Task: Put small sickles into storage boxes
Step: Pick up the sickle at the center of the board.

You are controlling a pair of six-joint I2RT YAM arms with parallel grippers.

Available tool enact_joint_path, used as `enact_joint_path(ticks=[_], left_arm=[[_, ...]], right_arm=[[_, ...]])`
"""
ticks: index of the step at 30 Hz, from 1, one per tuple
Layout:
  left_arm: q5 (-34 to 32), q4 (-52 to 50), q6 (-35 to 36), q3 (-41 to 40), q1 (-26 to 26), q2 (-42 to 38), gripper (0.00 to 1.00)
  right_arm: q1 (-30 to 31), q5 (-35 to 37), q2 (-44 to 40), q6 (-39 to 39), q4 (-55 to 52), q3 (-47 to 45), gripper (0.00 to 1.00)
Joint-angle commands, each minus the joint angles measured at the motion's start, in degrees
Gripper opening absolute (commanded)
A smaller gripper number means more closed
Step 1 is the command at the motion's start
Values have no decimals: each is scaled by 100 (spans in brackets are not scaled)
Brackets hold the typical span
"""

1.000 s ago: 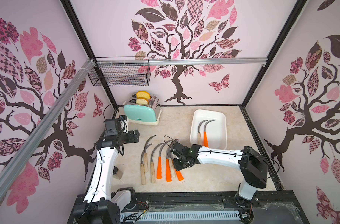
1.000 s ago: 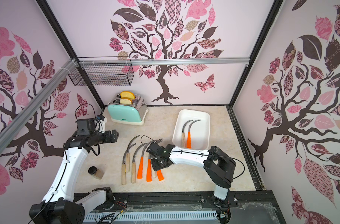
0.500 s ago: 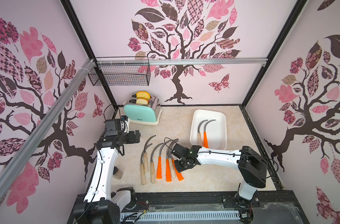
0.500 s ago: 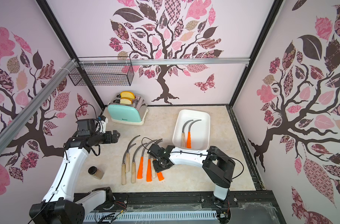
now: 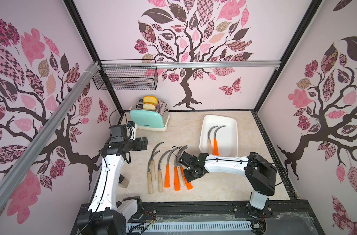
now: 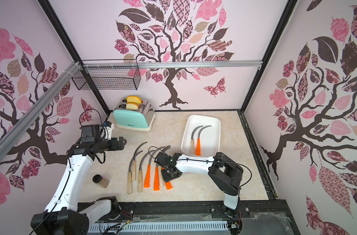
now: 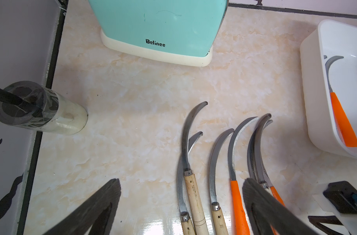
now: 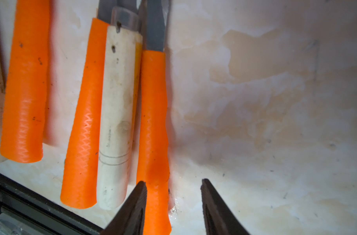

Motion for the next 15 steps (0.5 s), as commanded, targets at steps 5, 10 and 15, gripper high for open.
enact_joint_path(ticks=[5,10,15], left_arm=[[58,-10,74,-76,3,-78,98],[54,-22,87,-58,-1,-66,98],[60,-41,113,-45,-1,-49,98]], right_arm=[[58,88,75,-38,-202,287,50],[83,70,154,-63,-222,366,51],[103,80,242,-94,-273,469,51]])
